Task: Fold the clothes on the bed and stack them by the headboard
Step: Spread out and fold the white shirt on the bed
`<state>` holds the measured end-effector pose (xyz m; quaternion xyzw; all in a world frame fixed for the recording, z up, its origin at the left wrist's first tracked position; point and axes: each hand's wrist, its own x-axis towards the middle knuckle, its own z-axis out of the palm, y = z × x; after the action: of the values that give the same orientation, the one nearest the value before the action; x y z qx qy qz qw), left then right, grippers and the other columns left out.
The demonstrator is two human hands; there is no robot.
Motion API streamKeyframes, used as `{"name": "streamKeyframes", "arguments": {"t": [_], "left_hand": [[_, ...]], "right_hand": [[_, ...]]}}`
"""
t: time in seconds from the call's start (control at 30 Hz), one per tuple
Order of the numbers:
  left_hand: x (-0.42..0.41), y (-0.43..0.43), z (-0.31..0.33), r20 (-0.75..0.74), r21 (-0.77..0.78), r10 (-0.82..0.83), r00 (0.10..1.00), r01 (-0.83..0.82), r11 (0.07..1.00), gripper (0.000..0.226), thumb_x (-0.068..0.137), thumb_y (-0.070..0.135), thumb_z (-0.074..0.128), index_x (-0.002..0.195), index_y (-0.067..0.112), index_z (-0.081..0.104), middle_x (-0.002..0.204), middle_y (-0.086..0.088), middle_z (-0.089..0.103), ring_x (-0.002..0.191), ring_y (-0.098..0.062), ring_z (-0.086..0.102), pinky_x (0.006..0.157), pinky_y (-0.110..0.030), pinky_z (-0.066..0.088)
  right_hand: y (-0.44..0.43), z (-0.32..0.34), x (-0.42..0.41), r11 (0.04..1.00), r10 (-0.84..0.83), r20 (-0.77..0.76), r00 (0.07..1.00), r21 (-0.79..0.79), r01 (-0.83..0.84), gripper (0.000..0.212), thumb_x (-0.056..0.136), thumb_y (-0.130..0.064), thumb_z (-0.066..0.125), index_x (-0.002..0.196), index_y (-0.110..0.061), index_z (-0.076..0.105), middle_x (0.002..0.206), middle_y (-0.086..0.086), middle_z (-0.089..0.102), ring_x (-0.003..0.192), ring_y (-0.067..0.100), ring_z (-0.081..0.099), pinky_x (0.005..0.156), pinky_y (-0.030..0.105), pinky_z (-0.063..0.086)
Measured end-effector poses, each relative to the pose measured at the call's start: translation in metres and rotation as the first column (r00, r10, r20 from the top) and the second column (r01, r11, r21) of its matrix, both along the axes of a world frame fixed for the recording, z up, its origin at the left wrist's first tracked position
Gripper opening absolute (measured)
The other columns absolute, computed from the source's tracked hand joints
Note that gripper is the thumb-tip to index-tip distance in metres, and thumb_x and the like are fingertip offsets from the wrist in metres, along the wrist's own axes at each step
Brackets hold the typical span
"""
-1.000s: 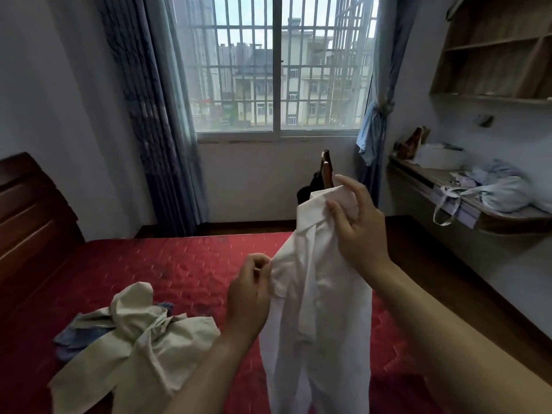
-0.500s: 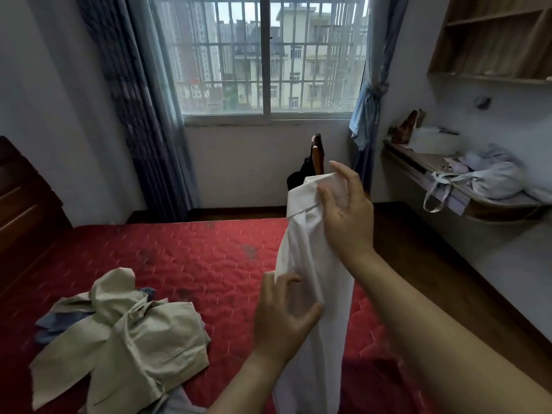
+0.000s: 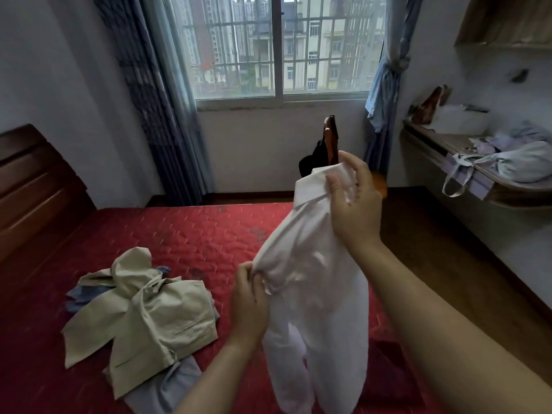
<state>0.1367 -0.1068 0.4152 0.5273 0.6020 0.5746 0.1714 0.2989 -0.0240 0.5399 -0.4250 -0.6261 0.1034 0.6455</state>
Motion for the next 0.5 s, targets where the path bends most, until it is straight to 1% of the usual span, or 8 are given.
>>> {"name": "streamKeyframes", "arguments": {"t": [0.1,0.17,0.23,0.27,0.33,0.4,0.43,0.5], "left_hand": [[-0.026,-0.009,0.014,-0.061,0.101,0.018,0.998,-0.012,0.995,0.026,0.097,0.020,0.039,0.092,0.044,0.044,0.081,0.010,0.057,0.075,0.007,0.054,0.063,-0.005,0.038],[-0.038,-0.020,0.015,-0.085,0.058,0.005,0.996,0.000,0.998,0.022,0.099,0.027,0.034,0.094,0.047,0.044,0.082,0.014,0.059,0.076,0.005,0.056,0.062,-0.007,0.038],[-0.045,-0.034,0.013,-0.120,-0.009,-0.005,0.993,0.004,1.000,0.023,0.101,0.025,0.034,0.094,0.045,0.042,0.080,0.015,0.059,0.073,0.002,0.056,0.059,-0.008,0.037],[-0.048,-0.042,0.013,-0.116,-0.015,-0.004,0.993,0.003,1.000,0.024,0.101,0.023,0.034,0.093,0.045,0.042,0.078,0.015,0.059,0.072,0.003,0.057,0.059,-0.008,0.037],[-0.056,-0.060,0.017,-0.105,0.040,0.007,0.994,-0.003,0.999,0.023,0.101,0.026,0.033,0.093,0.045,0.043,0.079,0.018,0.060,0.075,0.008,0.056,0.061,-0.005,0.037],[-0.067,-0.084,0.019,-0.125,0.092,-0.039,0.991,0.050,0.995,0.010,0.098,0.040,0.033,0.097,0.042,0.043,0.084,0.024,0.059,0.077,0.013,0.054,0.064,-0.003,0.037],[-0.072,-0.098,0.018,-0.140,0.085,-0.079,0.987,0.092,0.992,0.020,0.094,0.052,0.032,0.102,0.037,0.043,0.082,0.024,0.059,0.077,0.015,0.054,0.064,-0.003,0.037],[-0.084,-0.132,0.008,-0.165,0.017,-0.158,0.974,0.163,0.987,0.055,0.082,0.074,0.029,0.108,0.028,0.044,0.083,0.025,0.056,0.080,0.021,0.052,0.064,-0.002,0.036]], "right_hand": [[-0.011,0.001,0.007,1.000,-0.003,-0.033,0.999,0.010,0.003,0.035,0.092,-0.032,0.056,0.126,-0.024,0.051,0.104,-0.035,0.046,0.098,-0.027,0.043,0.075,-0.005,0.033],[-0.024,0.000,0.004,1.000,0.013,-0.023,1.000,0.003,-0.013,0.035,0.092,-0.032,0.055,0.126,-0.025,0.051,0.106,-0.035,0.047,0.100,-0.026,0.043,0.078,-0.003,0.034],[-0.040,-0.003,-0.003,0.999,0.028,-0.010,1.000,-0.019,-0.028,0.035,0.092,-0.032,0.056,0.126,-0.025,0.051,0.107,-0.034,0.048,0.100,-0.026,0.044,0.080,-0.002,0.035],[-0.050,-0.004,-0.007,0.999,0.027,-0.017,0.999,-0.026,-0.028,0.034,0.092,-0.031,0.056,0.126,-0.025,0.052,0.107,-0.035,0.048,0.099,-0.025,0.045,0.079,-0.001,0.036],[-0.069,-0.005,-0.014,1.000,-0.004,-0.062,0.998,-0.020,0.003,0.033,0.092,-0.031,0.056,0.125,-0.025,0.052,0.102,-0.039,0.048,0.096,-0.026,0.046,0.075,-0.003,0.036],[-0.091,-0.006,-0.020,0.999,-0.040,-0.115,0.992,-0.015,0.039,0.033,0.093,-0.032,0.055,0.124,-0.025,0.052,0.098,-0.042,0.050,0.092,-0.026,0.047,0.070,-0.003,0.037],[-0.103,-0.006,-0.025,0.999,-0.044,-0.127,0.991,-0.027,0.041,0.033,0.093,-0.033,0.055,0.125,-0.026,0.051,0.098,-0.043,0.050,0.091,-0.025,0.048,0.069,-0.002,0.038],[-0.132,-0.011,-0.039,0.997,-0.030,-0.097,0.995,-0.073,0.022,0.033,0.093,-0.035,0.054,0.125,-0.029,0.050,0.099,-0.042,0.050,0.093,-0.022,0.049,0.070,0.002,0.041]]}}
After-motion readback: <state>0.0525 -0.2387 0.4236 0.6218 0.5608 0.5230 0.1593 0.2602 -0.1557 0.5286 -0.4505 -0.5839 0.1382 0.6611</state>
